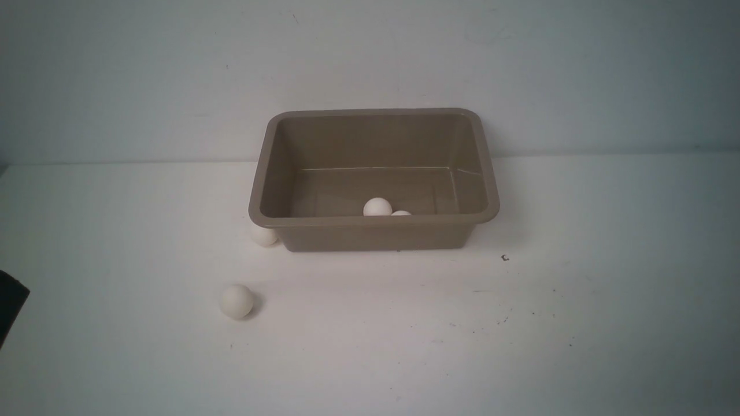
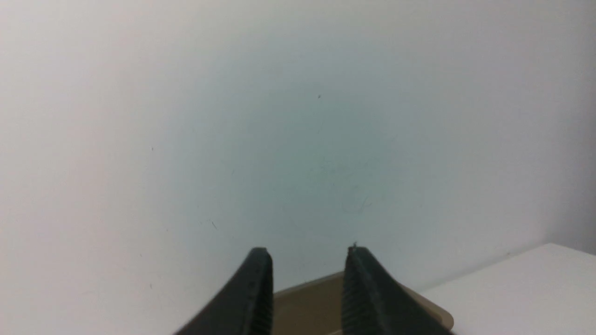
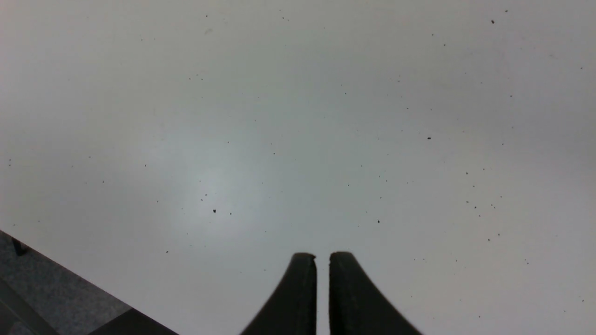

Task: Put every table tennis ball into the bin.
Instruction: Use the left arm to clamp the table tennis ball closest to it

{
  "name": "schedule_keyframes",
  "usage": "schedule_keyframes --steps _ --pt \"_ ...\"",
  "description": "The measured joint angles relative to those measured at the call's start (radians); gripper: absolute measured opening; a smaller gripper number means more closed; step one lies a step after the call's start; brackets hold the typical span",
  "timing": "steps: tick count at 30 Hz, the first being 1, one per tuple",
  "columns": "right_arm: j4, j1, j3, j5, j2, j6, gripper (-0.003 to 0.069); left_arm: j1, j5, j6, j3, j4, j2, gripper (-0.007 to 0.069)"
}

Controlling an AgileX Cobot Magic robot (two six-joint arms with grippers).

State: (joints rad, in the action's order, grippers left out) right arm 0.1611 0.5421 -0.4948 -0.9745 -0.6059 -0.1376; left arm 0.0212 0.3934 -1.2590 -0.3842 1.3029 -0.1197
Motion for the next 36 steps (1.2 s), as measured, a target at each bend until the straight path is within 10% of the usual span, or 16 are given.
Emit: schedule_keyframes --steps 7,19,36 --pt "0.011 0.0 0.0 0.001 0.0 0.0 0.0031 0.0 0.017 0.001 0.0 0.015 -0.014 0.0001" --pt "0.018 0.0 0.0 0.002 0.0 0.0 0.0031 0.0 -0.037 -0.144 0.0 0.36 -0.014 -0.0004" --pt "0.03 0.0 0.0 0.003 0.0 0.0 0.0031 0.0 -0.058 -0.214 0.0 0.4 -0.014 -0.0004"
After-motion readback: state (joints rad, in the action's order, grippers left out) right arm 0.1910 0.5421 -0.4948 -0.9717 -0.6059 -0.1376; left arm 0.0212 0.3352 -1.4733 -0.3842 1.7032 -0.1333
